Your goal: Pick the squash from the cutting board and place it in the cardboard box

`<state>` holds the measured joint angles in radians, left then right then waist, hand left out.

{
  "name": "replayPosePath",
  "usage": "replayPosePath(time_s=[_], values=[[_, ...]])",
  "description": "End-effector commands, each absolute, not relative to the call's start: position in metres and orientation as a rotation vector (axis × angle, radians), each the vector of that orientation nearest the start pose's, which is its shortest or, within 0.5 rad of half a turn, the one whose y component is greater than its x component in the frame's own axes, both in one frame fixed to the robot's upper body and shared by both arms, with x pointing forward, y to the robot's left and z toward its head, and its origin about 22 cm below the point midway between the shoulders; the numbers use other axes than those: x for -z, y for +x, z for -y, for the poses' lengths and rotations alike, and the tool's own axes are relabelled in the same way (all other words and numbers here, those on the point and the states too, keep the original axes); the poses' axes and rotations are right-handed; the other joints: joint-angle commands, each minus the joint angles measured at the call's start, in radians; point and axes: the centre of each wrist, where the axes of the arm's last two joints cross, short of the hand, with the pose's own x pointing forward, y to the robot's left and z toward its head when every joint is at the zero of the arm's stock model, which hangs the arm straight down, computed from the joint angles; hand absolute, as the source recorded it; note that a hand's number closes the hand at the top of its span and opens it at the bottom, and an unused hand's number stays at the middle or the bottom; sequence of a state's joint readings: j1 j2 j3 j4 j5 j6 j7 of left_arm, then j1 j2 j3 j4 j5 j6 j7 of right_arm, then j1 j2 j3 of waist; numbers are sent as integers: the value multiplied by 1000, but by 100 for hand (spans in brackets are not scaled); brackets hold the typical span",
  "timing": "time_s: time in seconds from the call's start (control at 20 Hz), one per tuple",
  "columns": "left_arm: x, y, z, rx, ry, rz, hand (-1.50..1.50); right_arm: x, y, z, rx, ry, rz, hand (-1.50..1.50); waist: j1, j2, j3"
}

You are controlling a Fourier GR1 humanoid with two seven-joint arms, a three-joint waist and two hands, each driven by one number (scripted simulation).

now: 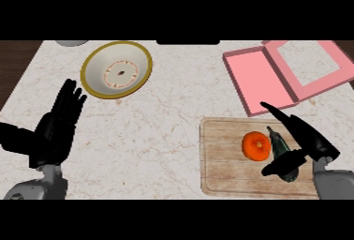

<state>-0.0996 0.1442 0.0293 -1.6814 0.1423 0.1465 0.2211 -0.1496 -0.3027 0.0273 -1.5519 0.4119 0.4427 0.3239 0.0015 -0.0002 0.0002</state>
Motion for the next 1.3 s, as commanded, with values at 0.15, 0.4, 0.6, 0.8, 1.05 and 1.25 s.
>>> replayPosePath(time_s=[0.15, 0.4, 0.6, 0.8, 1.05, 1.25], values=[[-53, 266, -276, -117, 79, 1548, 0, -42, 281, 278, -887, -330, 1114, -150, -1, 0, 0], [-51, 263, -276, -115, 71, 1537, 0, -27, 267, 274, -864, -320, 1115, -150, -2, 0, 0], [-58, 274, -261, -116, 63, 1550, 0, -33, 273, 268, -899, -333, 1104, -150, -3, 0, 0], [-41, 259, -238, -105, 62, 1549, 0, -26, 281, 276, -899, -332, 1094, -150, -1, 0, 0], [-55, 259, -251, -115, 91, 1553, 0, -15, 268, 264, -901, -330, 1105, -150, -2, 0, 0], [-58, 251, -259, -106, 77, 1554, 0, -2, 285, 252, -927, -348, 1135, 150, 1, 0, 0]])
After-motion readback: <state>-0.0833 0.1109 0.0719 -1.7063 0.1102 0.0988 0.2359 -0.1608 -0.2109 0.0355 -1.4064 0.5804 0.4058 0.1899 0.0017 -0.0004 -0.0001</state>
